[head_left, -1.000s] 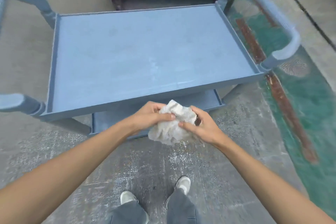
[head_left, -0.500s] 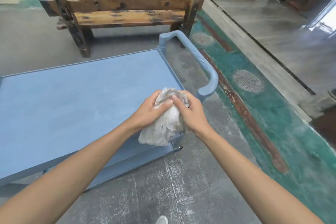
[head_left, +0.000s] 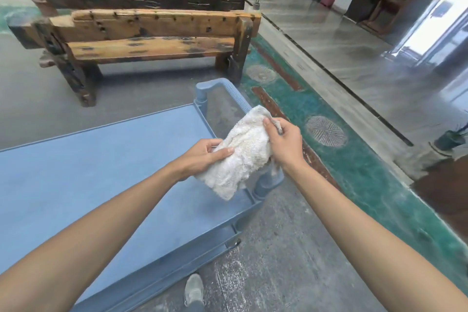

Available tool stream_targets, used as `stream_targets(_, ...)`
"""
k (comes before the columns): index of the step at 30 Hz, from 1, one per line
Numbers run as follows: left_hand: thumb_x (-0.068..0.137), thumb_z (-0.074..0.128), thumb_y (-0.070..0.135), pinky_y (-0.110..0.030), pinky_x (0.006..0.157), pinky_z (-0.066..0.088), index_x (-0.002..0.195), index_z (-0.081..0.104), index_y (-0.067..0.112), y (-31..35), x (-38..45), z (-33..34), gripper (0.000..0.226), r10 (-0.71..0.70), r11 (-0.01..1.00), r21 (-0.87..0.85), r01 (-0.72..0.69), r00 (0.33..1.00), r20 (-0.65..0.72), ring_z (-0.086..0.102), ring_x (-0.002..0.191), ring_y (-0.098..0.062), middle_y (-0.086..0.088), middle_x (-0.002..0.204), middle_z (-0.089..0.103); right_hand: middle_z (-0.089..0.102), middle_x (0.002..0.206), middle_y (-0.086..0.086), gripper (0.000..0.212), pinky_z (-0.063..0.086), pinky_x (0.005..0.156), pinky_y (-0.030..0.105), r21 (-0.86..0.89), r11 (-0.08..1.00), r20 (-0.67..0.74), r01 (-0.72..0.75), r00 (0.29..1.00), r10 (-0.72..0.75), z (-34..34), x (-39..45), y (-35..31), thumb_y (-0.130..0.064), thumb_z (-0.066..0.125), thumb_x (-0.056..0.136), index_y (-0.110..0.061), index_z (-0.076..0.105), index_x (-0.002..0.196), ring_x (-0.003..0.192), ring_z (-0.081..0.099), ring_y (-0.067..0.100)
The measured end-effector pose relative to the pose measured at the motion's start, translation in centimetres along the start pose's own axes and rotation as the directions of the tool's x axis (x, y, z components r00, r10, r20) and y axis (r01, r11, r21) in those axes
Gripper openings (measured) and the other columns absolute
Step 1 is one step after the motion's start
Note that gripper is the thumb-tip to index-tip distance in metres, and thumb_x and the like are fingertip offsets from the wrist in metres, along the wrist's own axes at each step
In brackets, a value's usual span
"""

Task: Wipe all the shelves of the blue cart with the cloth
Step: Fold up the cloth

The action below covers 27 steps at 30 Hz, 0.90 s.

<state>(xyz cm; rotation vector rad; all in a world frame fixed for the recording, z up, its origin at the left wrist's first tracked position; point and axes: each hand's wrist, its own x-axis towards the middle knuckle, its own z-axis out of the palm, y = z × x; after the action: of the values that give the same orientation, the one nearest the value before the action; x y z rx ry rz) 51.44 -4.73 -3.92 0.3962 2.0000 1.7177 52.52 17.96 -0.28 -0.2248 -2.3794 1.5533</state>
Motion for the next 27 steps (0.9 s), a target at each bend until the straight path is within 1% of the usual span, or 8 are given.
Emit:
stream_targets(3, 0.099, 0.059, 0.046, -0.023, 0.072, 0.054, 0.108, 0.071, 0.017, 0.9, 4.6, -1.2, 0.033, 0.045, 0.998, 0.044, -0.044, 0.998, -0.033, 0.069, 0.084, -0.007, -0.002, 0.100, 0.077, 0.076, 0.082, -0.006, 0.024, 0.058, 0.087, 0.047, -0.017, 0.993, -0.049, -0.113, 0.992, 0.112, 0.5, 4.5, 0.7, -0.039, 0.065, 0.100, -0.029, 0.073, 0.080, 0.088, 0.073, 0.021)
stream_targets(6, 0.099, 0.056, 0.050, -0.027, 0.076, 0.050, 0.106, 0.072, 0.016, 1.5, 9.7, -2.3, 0.038, 0.058, 0.995, 0.089, -0.054, 0.997, -0.041, 0.065, 0.082, -0.006, -0.002, 0.101, 0.075, 0.077, 0.085, 0.000, 0.025, 0.058, 0.089, 0.048, -0.032, 0.979, -0.103, -0.199, 0.975, 0.195, 1.0, 8.9, 1.6, -0.039, 0.064, 0.100, -0.026, 0.074, 0.082, 0.091, 0.073, 0.025)
stream_targets(12, 0.087, 0.074, 0.047, -0.040, 0.105, 0.048, 0.118, 0.067, 0.017, 1.3, 18.3, -3.4, 0.044, -0.177, 0.982, 0.061, 0.176, 0.984, 0.001, 0.062, 0.116, -0.019, -0.002, 0.126, 0.065, 0.076, 0.098, -0.001, 0.024, 0.054, 0.091, 0.036, -0.061, 0.886, -0.247, -0.460, 0.867, 0.433, 0.2, 15.1, 5.7, -0.043, 0.061, 0.099, -0.025, 0.076, 0.096, 0.102, 0.071, 0.025)
stream_targets(15, 0.084, 0.077, 0.045, -0.037, 0.090, 0.055, 0.114, 0.064, 0.018, -0.3, 19.9, -3.2, 0.042, -0.228, 0.974, 0.010, 0.228, 0.974, -0.003, 0.066, 0.108, -0.020, -0.003, 0.119, 0.067, 0.076, 0.108, 0.005, 0.029, 0.053, 0.093, 0.035, -0.091, 0.811, -0.239, -0.578, 0.803, 0.545, -0.3, 15.8, 8.3, -0.046, 0.061, 0.099, -0.020, 0.074, 0.105, 0.101, 0.068, 0.027)
stream_targets(18, 0.083, 0.072, 0.059, -0.032, 0.078, 0.049, 0.106, 0.065, 0.015, -2.4, 19.8, -2.7, 0.049, -0.213, 0.977, 0.009, 0.214, 0.975, -0.059, 0.066, 0.100, -0.017, 0.001, 0.108, 0.070, 0.075, 0.117, 0.013, 0.047, 0.056, 0.100, 0.049, -0.072, 0.737, -0.131, -0.672, 0.739, 0.661, 0.2, 15.8, 10.7, -0.044, 0.063, 0.100, -0.004, 0.069, 0.125, 0.108, 0.071, 0.034)
stream_targets(23, 0.085, 0.064, 0.066, -0.034, 0.067, 0.038, 0.086, 0.059, 0.007, -4.4, 18.7, -1.3, 0.059, -0.171, 0.985, -0.015, 0.170, 0.982, -0.085, 0.054, 0.073, -0.020, -0.007, 0.079, 0.056, 0.075, 0.095, 0.011, 0.046, 0.059, 0.072, 0.038, -0.159, 0.623, -0.008, -0.766, 0.632, 0.775, 1.0, 14.9, 12.1, -0.040, 0.071, 0.096, 0.004, 0.069, 0.107, 0.078, 0.070, 0.025)
stream_targets(25, 0.088, 0.061, 0.065, -0.036, 0.068, 0.044, 0.092, 0.059, 0.003, -4.6, 18.5, -0.8, 0.062, -0.145, 0.989, 0.016, 0.148, 0.983, -0.108, 0.060, 0.075, -0.024, -0.011, 0.083, 0.064, 0.069, 0.086, 0.010, 0.038, 0.051, 0.063, 0.034, -0.198, 0.595, 0.022, -0.779, 0.604, 0.797, 0.8, 14.4, 12.3, -0.033, 0.074, 0.095, 0.005, 0.067, 0.100, 0.070, 0.061, 0.023)
stream_targets(27, 0.092, 0.058, 0.061, -0.036, 0.074, 0.050, 0.103, 0.059, 0.013, -4.5, 18.4, -0.4, 0.049, -0.097, 0.990, 0.086, 0.111, 0.984, -0.148, 0.065, 0.088, -0.020, -0.002, 0.099, 0.068, 0.068, 0.082, 0.008, 0.028, 0.050, 0.061, 0.034, -0.191, 0.594, 0.060, -0.782, 0.595, 0.802, 0.6, 13.8, 12.5, -0.026, 0.070, 0.099, 0.002, 0.069, 0.105, 0.068, 0.060, 0.023)
